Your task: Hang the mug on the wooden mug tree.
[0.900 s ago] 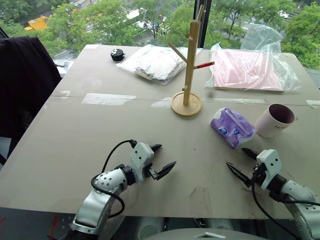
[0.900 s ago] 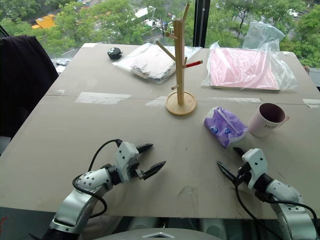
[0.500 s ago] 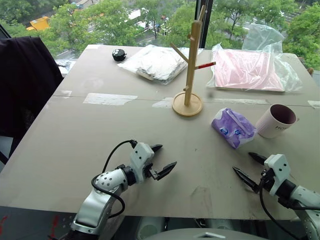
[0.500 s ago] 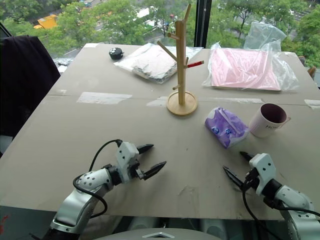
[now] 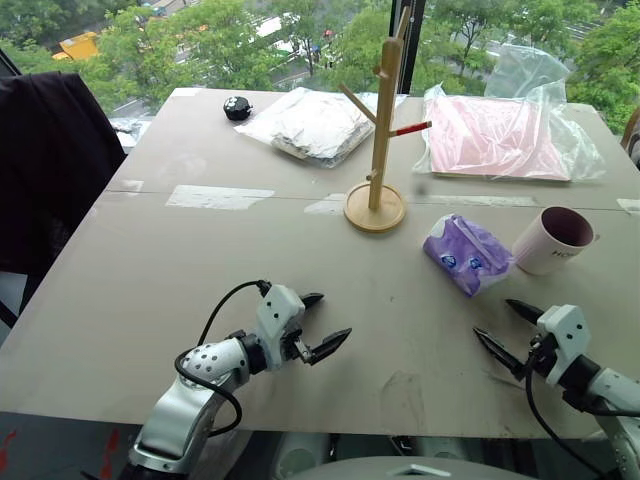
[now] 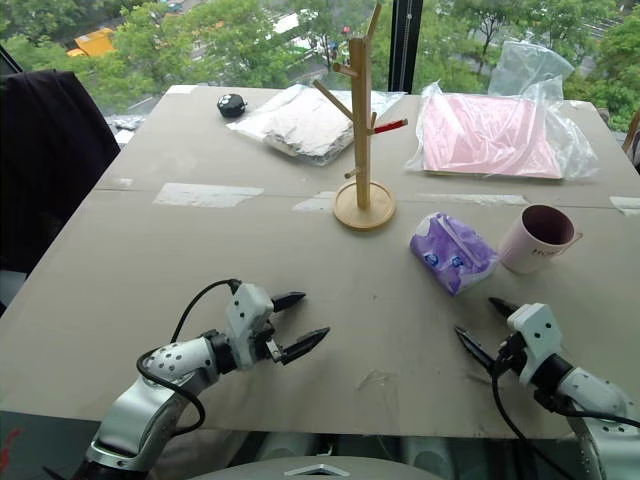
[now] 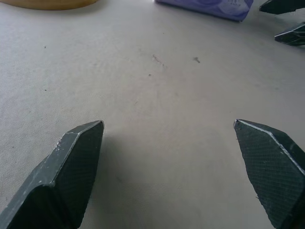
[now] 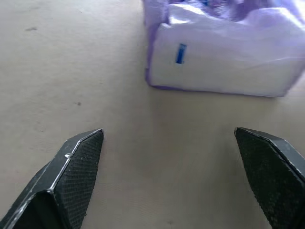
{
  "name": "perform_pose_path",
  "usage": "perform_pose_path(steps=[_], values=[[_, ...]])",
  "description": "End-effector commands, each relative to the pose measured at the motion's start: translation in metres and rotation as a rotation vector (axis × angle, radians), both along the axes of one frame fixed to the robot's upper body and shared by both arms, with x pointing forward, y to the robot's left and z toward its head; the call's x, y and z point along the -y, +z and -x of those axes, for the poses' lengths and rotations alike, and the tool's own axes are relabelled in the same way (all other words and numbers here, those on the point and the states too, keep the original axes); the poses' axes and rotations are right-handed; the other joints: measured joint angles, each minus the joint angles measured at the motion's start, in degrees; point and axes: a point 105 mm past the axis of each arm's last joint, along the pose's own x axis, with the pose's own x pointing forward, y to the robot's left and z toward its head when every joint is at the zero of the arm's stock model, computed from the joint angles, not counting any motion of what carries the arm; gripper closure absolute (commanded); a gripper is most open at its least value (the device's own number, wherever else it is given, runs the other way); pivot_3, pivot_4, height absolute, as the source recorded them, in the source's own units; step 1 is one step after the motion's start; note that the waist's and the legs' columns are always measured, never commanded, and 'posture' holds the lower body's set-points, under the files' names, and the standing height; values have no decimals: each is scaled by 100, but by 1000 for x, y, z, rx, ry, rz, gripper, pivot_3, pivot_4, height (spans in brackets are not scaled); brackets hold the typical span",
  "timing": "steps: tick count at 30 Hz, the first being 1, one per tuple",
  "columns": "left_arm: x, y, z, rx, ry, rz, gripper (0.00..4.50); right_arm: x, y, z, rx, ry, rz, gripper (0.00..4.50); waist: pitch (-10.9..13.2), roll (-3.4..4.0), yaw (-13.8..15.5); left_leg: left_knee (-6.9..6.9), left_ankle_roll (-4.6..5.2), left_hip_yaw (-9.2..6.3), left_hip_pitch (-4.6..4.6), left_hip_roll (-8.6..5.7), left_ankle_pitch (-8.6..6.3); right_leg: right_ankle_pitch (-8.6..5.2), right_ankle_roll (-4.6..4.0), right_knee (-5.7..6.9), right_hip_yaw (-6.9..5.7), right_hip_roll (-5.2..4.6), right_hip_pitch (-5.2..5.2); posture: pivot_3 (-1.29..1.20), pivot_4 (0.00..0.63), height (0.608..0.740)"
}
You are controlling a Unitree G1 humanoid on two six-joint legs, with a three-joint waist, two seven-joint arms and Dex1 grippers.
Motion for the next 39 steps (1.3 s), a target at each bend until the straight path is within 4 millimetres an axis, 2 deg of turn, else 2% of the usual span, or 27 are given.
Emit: perform_pose_path(steps=[1,4,7,10,13,15,18,19,20,27,28,29,33,35,37,39], values=[[18,41,0,82,-142,84,0,-7,57,-13,161,43,29,50,7,5,-4,0,0,0,-1,0,0,0,0,3,0,2,-1,0,150,740],[28,64,-3,116,-227,114,0,-25,80,-35,191,66,12,50,19,-3,-45,12,-1,0,3,2,1,1,-1,18,4,19,-2,0,150,740],[34,76,-5,133,-273,109,0,-37,73,-56,117,49,14,50,19,-6,-44,16,-2,-4,5,7,1,2,-4,21,10,41,0,0,150,740],[37,85,-6,162,-292,92,0,-44,54,-74,-15,33,4,50,24,-10,-15,16,-2,-11,-2,3,1,2,-8,22,11,55,-3,0,150,740],[38,90,-4,178,-299,77,0,-39,22,-73,-212,-2,66,50,25,-11,7,16,-3,-15,-8,6,2,1,-8,19,8,50,-3,0,150,740],[36,91,-3,187,-295,61,0,-33,-3,-63,-374,-5,135,50,24,-9,-7,16,-3,-16,-14,5,1,1,-6,11,6,42,-3,0,150,740],[36,88,-5,183,-286,60,0,-33,-14,-56,-457,-4,163,50,9,-36,10,17,-2,-15,-10,-5,1,0,-4,2,8,30,5,0,150,740],[36,87,-4,179,-285,62,0,-34,-13,-58,-451,-10,158,585,5,-43,14,17,-2,-28,-4,-5,1,0,-4,-5,-4,30,19,0,150,740],[37,85,-4,176,-285,63,0,-35,-12,-58,-447,-3,162,866,4,-44,15,19,-2,-40,-2,-5,0,-1,-4,-9,-13,30,30,0,150,740],[36,79,-2,163,-303,50,0,-39,-5,-67,-373,-6,163,3803,0,-52,-15,22,-3,-48,14,-6,1,0,-4,-2,-16,32,45,0,150,740],[36,78,-1,160,-308,48,0,-40,-3,-67,-364,-1,158,4094,-1,-52,-18,22,-3,-48,15,-6,1,0,-4,0,-16,33,45,0,150,740],[35,78,0,155,-312,48,0,-42,0,-66,-352,9,146,4239,0,-52,-21,22,-3,-49,16,-5,1,0,-4,3,-15,34,45,0,150,740],[35,76,3,146,-332,42,0,-49,12,-56,-282,102,141,4240,1,-50,3,22,-3,-52,14,-4,1,-1,-4,5,-17,36,43,0,150,740],[37,74,7,134,-385,28,0,-47,20,-36,-283,157,132,4240,4,-44,9,22,-3,-58,9,-4,1,-1,-4,2,-24,35,42,0,150,740],[40,73,9,126,-444,24,0,-36,26,-17,-292,161,130,4240,8,-37,55,22,-3,-62,1,-6,1,-3,-2,-2,-28,32,41,0,150,740],[48,72,10,126,-526,13,0,-12,32,1,-306,84,149,4240,10,-33,95,23,-3,-65,-2,-8,1,-6,4,-4,-32,31,42,0,150,740]])
